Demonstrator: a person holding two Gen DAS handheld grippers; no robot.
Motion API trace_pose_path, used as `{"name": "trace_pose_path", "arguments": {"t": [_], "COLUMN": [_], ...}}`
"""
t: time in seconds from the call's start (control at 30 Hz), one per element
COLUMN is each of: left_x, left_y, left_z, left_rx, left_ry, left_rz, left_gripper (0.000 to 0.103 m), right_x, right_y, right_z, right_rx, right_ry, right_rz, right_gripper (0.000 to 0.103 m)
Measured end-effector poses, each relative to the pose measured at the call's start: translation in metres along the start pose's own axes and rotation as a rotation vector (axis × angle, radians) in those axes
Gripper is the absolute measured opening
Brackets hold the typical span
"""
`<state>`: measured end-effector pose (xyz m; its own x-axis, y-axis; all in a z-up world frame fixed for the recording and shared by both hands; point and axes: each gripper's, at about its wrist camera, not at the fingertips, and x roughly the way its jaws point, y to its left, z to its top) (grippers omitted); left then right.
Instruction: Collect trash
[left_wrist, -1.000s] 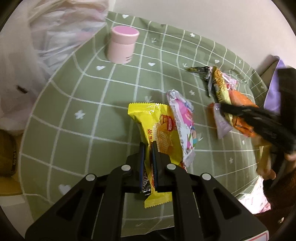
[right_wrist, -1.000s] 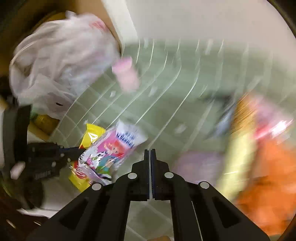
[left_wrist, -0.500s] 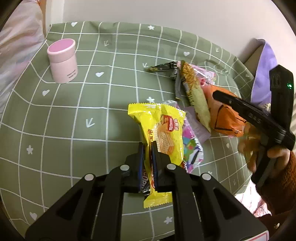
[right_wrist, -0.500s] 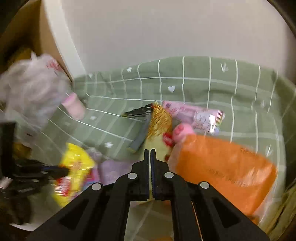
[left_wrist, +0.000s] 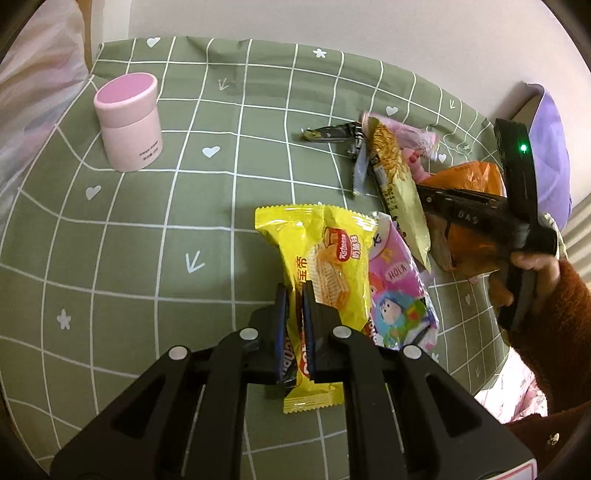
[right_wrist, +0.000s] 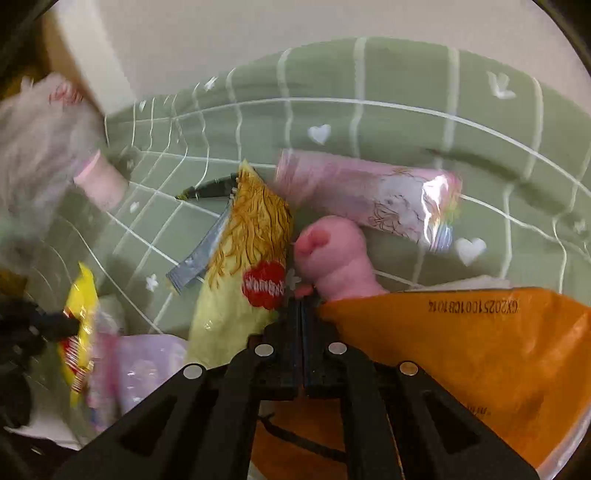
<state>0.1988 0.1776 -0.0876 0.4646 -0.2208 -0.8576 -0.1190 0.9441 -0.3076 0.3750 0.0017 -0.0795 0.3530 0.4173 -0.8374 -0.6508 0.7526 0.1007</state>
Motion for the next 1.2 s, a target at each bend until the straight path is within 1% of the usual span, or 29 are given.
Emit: {"name": "trace_pose_path", "arguments": {"t": [0.1, 0.13, 0.2, 0.23, 0.27, 0.3, 0.4, 0.47, 0.5, 0.57, 0.6, 0.63, 0.67, 0.7, 0.77, 0.83, 0.87, 0.93, 1.0, 1.03, 1.07, 1.1, 1.13, 1.17, 1.2], "left_x": [0.0, -0.001, -0.002, -0.002, -0.002, -0.001, -0.001, -0.001, -0.001, -0.001, -0.001, 0.0, 0.0, 0.0, -0.001, 0.0, -0.001, 0.001, 0.002, 0.002, 0.003, 0.004, 0.004, 0.004, 0.005], "left_y": [0.003, 0.004, 0.006, 0.007, 0.008, 0.007, 0.006, 0.005, 0.005, 0.006, 0.008, 0.009, 0.01, 0.011, 0.013, 0.013, 0.012, 0.011, 0.011, 0.012, 0.012, 0.013, 0.013, 0.013, 0.012], "left_z": [0.001, 0.001, 0.0, 0.0, 0.0, 0.0, 0.0, 0.001, 0.001, 0.001, 0.001, 0.001, 0.001, 0.001, 0.001, 0.001, 0.001, 0.001, 0.0, 0.0, 0.0, 0.0, 0.001, 0.0, 0.001], "left_rx": [-0.006, -0.009, -0.014, -0.019, -0.024, -0.027, -0.024, -0.019, -0.017, -0.02, -0.023, -0.027, -0.03, -0.035, -0.044, -0.047, -0.045, -0.045, -0.046, -0.048, -0.051, -0.054, -0.055, -0.054, -0.051], "left_ry": [0.0, 0.0, -0.004, -0.005, -0.005, -0.004, -0.003, -0.004, -0.004, -0.002, -0.001, 0.001, 0.002, 0.002, 0.002, 0.0, -0.003, -0.009, -0.012, -0.013, -0.013, -0.015, -0.017, -0.02, -0.021], "left_rz": [0.0, 0.002, 0.008, 0.008, 0.006, 0.005, 0.002, 0.0, -0.001, 0.0, 0.0, 0.001, 0.003, 0.005, 0.004, 0.005, 0.004, 0.007, 0.019, 0.022, 0.025, 0.029, 0.037, 0.045, 0.054], "left_gripper": [0.007, 0.007, 0.007, 0.007, 0.007, 0.007, 0.007, 0.007, 0.007, 0.007, 0.007, 0.007, 0.007, 0.007, 0.007, 0.007, 0.007, 0.007, 0.007, 0.007, 0.007, 0.007, 0.007, 0.007, 0.007], "right_x": [-0.004, -0.013, -0.035, -0.044, -0.048, -0.047, -0.031, -0.02, -0.014, -0.006, 0.005, 0.011, 0.014, 0.014, 0.015, 0.009, 0.004, -0.025, -0.057, -0.068, -0.08, -0.08, -0.079, -0.07, -0.066], "right_y": [0.001, 0.002, 0.01, 0.013, 0.016, 0.016, 0.008, 0.003, 0.003, 0.006, 0.01, 0.017, 0.026, 0.028, 0.029, 0.027, 0.025, 0.024, 0.032, 0.037, 0.045, 0.048, 0.049, 0.052, 0.056], "right_z": [0.002, 0.003, 0.006, 0.008, 0.011, 0.012, 0.02, 0.022, 0.023, 0.024, 0.021, 0.018, 0.015, 0.013, 0.014, 0.014, 0.013, 0.009, 0.001, -0.003, -0.01, -0.01, -0.012, -0.021, -0.026], "right_rx": [0.018, 0.02, -0.016, -0.044, -0.076, -0.085, -0.089, -0.078, -0.079, -0.091, -0.115, -0.149, -0.189, -0.189, -0.172, -0.126, -0.113, -0.071, -0.073, -0.085, -0.089, -0.076, -0.046, 0.021, 0.047], "right_ry": [-0.008, -0.042, -0.127, -0.157, -0.166, -0.159, -0.104, -0.071, -0.053, -0.026, 0.019, 0.027, 0.003, 0.0, -0.006, -0.027, -0.043, -0.138, -0.228, -0.253, -0.258, -0.234, -0.188, -0.093, -0.059], "right_rz": [0.033, 0.032, 0.01, -0.013, -0.046, -0.051, -0.069, -0.024, 0.015, 0.031, 0.016, -0.009, -0.051, -0.063, -0.067, -0.052, -0.043, -0.006, 0.018, 0.019, 0.036, 0.067, 0.13, 0.258, 0.303], "right_gripper": [0.004, 0.004, 0.004, 0.004, 0.004, 0.004, 0.004, 0.004, 0.004, 0.004, 0.004, 0.004, 0.004, 0.004, 0.004, 0.004, 0.004, 0.004, 0.004, 0.004, 0.004, 0.004, 0.004, 0.004, 0.004]}}
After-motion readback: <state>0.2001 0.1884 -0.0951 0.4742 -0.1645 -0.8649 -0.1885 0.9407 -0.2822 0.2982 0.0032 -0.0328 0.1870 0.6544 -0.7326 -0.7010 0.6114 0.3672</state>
